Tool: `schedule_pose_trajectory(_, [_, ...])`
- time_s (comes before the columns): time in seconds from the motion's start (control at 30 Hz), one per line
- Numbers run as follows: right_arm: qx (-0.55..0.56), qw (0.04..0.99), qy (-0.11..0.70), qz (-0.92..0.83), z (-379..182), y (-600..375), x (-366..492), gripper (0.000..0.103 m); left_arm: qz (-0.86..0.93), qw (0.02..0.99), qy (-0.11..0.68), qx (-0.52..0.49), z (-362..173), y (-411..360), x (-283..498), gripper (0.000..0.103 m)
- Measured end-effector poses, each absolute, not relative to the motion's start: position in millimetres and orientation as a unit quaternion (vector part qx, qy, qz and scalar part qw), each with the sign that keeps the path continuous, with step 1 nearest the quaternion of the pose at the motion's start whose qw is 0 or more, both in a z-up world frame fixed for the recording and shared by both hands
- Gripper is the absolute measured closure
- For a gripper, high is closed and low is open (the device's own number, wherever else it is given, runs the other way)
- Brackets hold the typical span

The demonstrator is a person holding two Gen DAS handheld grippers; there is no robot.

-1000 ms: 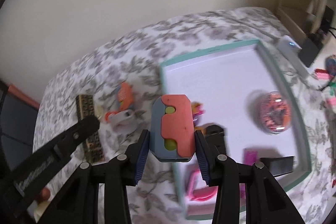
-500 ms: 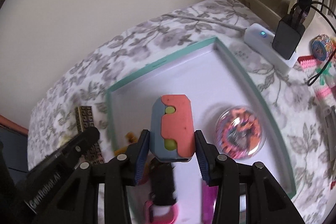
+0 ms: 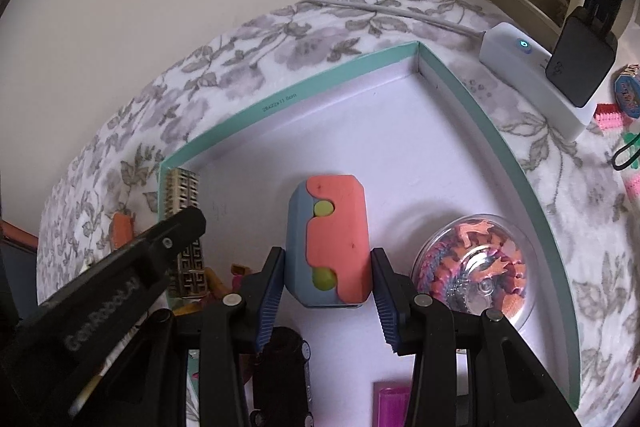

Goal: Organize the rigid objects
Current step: 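Carry the pink-and-blue block and gold bar into the tray and release both, then lift both open tools from the tray and move toward the remaining toys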

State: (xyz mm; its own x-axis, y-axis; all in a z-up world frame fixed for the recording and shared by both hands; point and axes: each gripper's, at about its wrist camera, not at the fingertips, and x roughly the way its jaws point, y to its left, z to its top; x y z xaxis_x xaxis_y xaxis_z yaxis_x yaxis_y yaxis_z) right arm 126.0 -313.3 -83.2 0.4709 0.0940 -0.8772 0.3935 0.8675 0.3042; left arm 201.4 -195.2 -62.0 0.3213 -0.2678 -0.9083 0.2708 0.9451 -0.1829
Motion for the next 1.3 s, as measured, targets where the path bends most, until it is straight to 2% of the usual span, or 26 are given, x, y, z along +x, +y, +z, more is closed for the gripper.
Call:
schedule_pose_trajectory(0.27, [0.233,0.820,0.514,-0.099,-82.5,-312.6,127.6,0.057,-0.169,0.810,0.562,-0.019,-67.6,-189.6,198.0,0.086])
schedule_pose_trajectory(0.3, [0.230,0.819,0.517,-0.100,-82.3,-312.3,128.0,0.057,-0.171,0.810,0.561,-0.022,-67.0,-188.6,197.4,0.084])
schedule_pose_trajectory(0.4, [0.218,0.820,0.518,-0.104,-78.8,-311.3,127.7,0.056,-0.171,0.810,0.560,-0.030,-65.9,-186.0,196.4,0.068])
schedule_pose_trajectory(0.53, [0.196,0.827,0.515,-0.114,-69.1,-310.8,127.1,0.049,-0.179,0.808,0.560,-0.043,-59.4,-179.6,195.3,0.059])
schedule_pose_trajectory(0.77, [0.183,0.842,0.493,-0.120,-46.1,-308.8,123.5,0.046,-0.159,0.817,0.552,-0.053,-40.1,-160.6,199.8,0.055])
schedule_pose_trajectory(0.8, [0.182,0.844,0.489,-0.120,-42.7,-308.4,122.8,0.045,-0.154,0.819,0.550,-0.053,-37.2,-156.6,200.0,0.050])
schedule_pose_trajectory(0.83, [0.181,0.847,0.485,-0.121,-39.2,-308.1,122.0,0.044,-0.150,0.820,0.550,-0.053,-35.5,-153.8,200.1,0.046])
schedule_pose_trajectory(0.97, [0.173,0.857,0.469,-0.123,-24.6,-305.4,118.9,0.034,-0.123,0.828,0.546,-0.042,-26.6,-142.9,198.3,0.041])
schedule_pose_trajectory(1.03, [0.168,0.863,0.461,-0.124,-17.9,-303.2,116.4,0.029,-0.111,0.834,0.540,-0.028,-22.7,-140.2,194.0,0.035])
schedule_pose_trajectory(1.2, [0.164,0.868,0.452,-0.125,-10.0,-301.5,111.3,0.024,-0.092,0.845,0.526,-0.013,-11.1,-129.3,182.7,0.034])
schedule_pose_trajectory(1.3, [0.161,0.871,0.446,-0.127,-5.9,-301.2,106.0,0.015,-0.079,0.850,0.521,-0.018,-6.3,-118.6,177.2,0.011])
